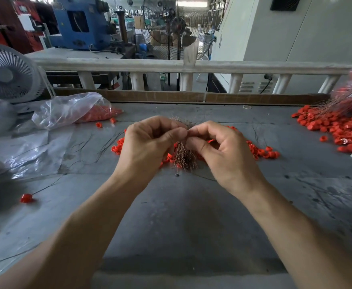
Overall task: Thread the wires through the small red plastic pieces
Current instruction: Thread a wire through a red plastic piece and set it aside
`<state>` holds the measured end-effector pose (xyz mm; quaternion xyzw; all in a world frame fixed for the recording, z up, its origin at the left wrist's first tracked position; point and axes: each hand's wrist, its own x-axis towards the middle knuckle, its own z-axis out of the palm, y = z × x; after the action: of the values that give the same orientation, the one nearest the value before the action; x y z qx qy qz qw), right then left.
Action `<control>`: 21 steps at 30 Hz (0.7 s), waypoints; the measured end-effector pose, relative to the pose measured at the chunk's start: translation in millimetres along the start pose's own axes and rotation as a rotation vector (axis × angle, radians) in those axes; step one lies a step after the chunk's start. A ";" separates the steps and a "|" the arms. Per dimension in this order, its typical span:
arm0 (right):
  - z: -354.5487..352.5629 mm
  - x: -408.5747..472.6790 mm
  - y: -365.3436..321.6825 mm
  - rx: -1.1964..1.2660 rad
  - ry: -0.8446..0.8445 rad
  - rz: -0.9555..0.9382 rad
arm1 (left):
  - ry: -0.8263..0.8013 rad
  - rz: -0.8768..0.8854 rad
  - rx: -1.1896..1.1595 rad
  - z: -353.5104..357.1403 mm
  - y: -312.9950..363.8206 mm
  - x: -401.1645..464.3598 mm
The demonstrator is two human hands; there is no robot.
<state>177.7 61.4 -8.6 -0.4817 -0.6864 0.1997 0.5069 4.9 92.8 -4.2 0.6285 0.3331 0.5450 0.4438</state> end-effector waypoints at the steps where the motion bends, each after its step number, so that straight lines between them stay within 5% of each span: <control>1: -1.2 0.2 -0.6 0.008 0.017 0.005 | 0.018 -0.004 -0.015 -0.6 0.2 0.0; 14: -0.9 -2.3 -6.1 0.095 0.012 -0.044 | 0.090 -0.057 -0.135 -5.5 6.3 2.7; 17: -3.1 -2.8 -5.4 0.170 0.116 -0.022 | 0.146 -0.070 0.226 -22.1 0.0 10.2; 21: -7.9 -2.1 -9.6 0.369 0.234 -0.018 | 0.004 -0.116 0.858 -30.2 -16.1 11.4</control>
<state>180.4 53.6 0.8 -0.3944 -0.5790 0.2603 0.6645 -21.6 115.2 -14.2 0.7352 0.5651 0.3326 0.1717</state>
